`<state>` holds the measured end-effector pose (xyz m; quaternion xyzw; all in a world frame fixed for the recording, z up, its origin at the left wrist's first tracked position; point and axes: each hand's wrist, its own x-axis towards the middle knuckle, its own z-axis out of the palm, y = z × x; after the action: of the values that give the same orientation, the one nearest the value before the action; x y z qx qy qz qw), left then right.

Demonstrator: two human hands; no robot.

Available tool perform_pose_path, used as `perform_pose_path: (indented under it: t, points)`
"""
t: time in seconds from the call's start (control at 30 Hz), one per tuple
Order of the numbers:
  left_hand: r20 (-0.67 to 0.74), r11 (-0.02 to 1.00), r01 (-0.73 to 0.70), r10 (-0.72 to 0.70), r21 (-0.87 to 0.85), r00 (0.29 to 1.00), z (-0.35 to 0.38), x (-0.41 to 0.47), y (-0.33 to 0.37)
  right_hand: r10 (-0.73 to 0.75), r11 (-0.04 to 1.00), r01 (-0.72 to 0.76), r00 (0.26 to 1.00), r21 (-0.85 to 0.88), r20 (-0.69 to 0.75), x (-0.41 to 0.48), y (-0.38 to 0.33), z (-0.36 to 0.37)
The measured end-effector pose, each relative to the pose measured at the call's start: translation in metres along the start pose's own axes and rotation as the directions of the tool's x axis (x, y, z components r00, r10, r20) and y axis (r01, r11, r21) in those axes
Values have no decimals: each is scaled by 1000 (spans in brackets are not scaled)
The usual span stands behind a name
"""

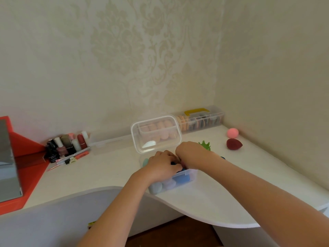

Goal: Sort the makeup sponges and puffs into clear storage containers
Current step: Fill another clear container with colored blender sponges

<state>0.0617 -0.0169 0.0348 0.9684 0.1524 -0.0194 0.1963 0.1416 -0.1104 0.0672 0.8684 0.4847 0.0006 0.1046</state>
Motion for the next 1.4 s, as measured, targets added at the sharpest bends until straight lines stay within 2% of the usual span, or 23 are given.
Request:
perform_pose_path:
  t: [0.17, 0.4, 0.5, 0.6, 0.67, 0.73, 0.8, 0.87, 0.93, 0.97, 1.03, 1.23, 1.4]
  points:
    - [-25, 998, 18, -17, 58, 1000, 3, 3, 2, 125, 991, -127, 991, 38, 48, 17, -14, 6]
    - [15, 1000, 0, 0, -11, 1000, -1, 1, -4, -26, 997, 19, 995, 72, 95, 17, 0, 3]
    - [-4, 1000, -14, 14, -21, 1000, -1, 1, -4, -56, 959, 38, 997, 280, 58, 3, 14, -9]
    - [-23, 998, -28, 27, -54, 999, 0, 0, -5, 21, 782, 37, 996, 623, -86, -8, 42, -28]
    - [-39, 997, -31, 28, -76, 999, 1, 0, -5, 153, 708, 47, 964, 705, -218, -12, 69, -36]
    - [-55, 996, -28, 23, -81, 998, 1, 1, -6, 332, 707, -25, 894, 707, -300, -11, 100, -32]
    - [-60, 996, -18, 12, -88, 998, 2, 2, -7, 478, 738, -205, 831, 643, -283, -7, 127, -16]
    - [-53, 995, -10, 5, -97, 999, 3, 3, -8, 548, 764, -423, 824, 487, -145, 0, 148, 10]
    - [-49, 995, -10, 5, -104, 999, 2, 3, -7, 582, 746, -544, 813, 385, 20, 5, 160, 37]
    - [-47, 994, -9, 4, -106, 999, 2, 3, -7, 585, 728, -565, 807, 389, 78, 6, 163, 46]
    - [-41, 995, -10, 6, -94, 999, 1, 3, -7, 588, 692, -566, 802, 448, 105, 5, 167, 60]
    - [-18, 995, -8, 6, -99, 1000, 2, 3, -7, 629, 658, -567, 776, 496, 54, 5, 172, 71]
    - [-4, 992, -11, 11, -123, 1000, 1, 3, -7, 626, 587, -504, 779, 634, 39, -5, 169, 67]
